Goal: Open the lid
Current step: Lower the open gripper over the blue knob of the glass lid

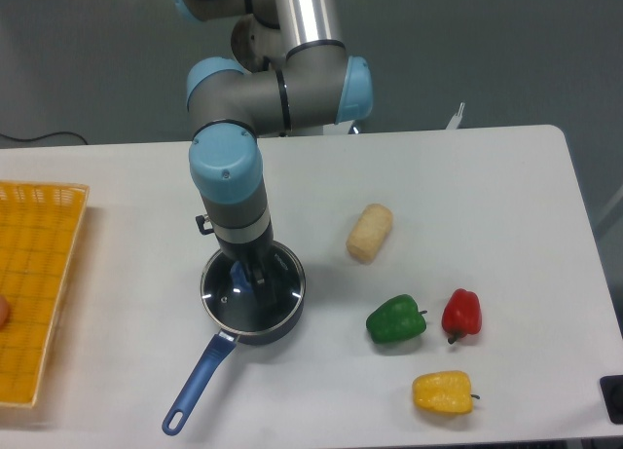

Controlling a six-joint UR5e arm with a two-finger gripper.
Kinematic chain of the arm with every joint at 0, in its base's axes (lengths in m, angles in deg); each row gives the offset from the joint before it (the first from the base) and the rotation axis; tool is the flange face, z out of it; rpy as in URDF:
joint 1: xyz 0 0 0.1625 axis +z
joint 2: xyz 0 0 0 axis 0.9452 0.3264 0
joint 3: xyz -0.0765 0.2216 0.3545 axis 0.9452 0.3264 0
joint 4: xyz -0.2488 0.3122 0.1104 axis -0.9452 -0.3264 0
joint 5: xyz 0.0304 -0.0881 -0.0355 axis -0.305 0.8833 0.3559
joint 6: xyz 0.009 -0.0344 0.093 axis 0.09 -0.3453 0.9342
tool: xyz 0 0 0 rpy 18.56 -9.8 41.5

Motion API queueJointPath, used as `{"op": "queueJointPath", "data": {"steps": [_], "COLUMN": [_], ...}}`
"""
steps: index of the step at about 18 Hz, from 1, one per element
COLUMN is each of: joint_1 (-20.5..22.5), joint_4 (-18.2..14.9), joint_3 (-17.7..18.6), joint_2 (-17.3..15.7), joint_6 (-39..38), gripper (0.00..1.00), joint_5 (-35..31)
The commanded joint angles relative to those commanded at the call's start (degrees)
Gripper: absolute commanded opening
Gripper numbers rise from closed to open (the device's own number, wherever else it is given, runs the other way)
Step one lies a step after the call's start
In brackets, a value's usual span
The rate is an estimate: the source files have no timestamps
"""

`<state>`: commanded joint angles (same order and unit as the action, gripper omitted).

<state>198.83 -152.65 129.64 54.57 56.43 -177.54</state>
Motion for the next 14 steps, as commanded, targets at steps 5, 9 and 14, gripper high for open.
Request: {"op": "queueJointPath", "data": {"steps": [5,9,14], "joint_1": [0.0,0.0,0.0], "joint_4": [0.1,0.1,0.0], "joint_3": [0.1,0.4,0.6], "joint_2": [0.6,0.8,1.1], "joint_6": [0.2,0.6,0.5], "gripper": [1.0,1.0,1.0], "joint_5": [0.0,-0.1,-0.2]}}
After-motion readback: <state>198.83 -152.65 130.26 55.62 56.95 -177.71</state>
